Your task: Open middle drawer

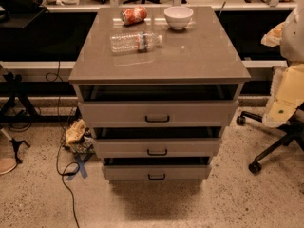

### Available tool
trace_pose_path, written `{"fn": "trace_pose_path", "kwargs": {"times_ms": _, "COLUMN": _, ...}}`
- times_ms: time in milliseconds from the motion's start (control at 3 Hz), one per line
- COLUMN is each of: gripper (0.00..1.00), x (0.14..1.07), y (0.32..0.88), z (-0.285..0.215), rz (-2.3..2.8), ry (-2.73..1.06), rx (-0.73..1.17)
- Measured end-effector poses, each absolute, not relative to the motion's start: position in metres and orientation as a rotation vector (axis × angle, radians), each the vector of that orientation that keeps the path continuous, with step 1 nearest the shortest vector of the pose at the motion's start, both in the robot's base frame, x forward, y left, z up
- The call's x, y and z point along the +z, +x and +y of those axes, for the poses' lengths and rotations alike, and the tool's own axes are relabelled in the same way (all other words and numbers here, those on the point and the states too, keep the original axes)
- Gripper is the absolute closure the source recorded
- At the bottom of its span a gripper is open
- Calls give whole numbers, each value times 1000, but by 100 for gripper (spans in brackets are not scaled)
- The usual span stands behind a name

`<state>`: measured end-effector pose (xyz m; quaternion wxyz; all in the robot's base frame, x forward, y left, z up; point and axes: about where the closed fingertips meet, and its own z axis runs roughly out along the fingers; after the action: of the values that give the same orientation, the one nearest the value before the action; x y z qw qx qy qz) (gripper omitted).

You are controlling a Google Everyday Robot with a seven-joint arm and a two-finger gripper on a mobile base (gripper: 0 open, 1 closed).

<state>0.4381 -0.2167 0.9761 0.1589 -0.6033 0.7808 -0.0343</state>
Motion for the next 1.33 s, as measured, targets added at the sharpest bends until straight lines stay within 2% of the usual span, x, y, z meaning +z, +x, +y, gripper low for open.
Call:
{"fn": "trace_pose_path", "kwargs": {"times_ms": 333, "gripper": 0, "x": 976, "y": 438, "z": -217, "rz": 2232, "ry": -1725, "rx": -98}}
{"fn": "trace_pose_path", "kwargs": {"times_ms": 667, "gripper": 0, "x": 949, "y": 434, "z": -230, "rz": 2238, "ry": -1695, "rx": -13}}
{"fn": "trace_pose_path", "kwargs": {"times_ms": 1333, "gripper": 0, "x": 811, "y": 417, "z": -251, "rz": 2187, "ry": -1704, "rx": 176}}
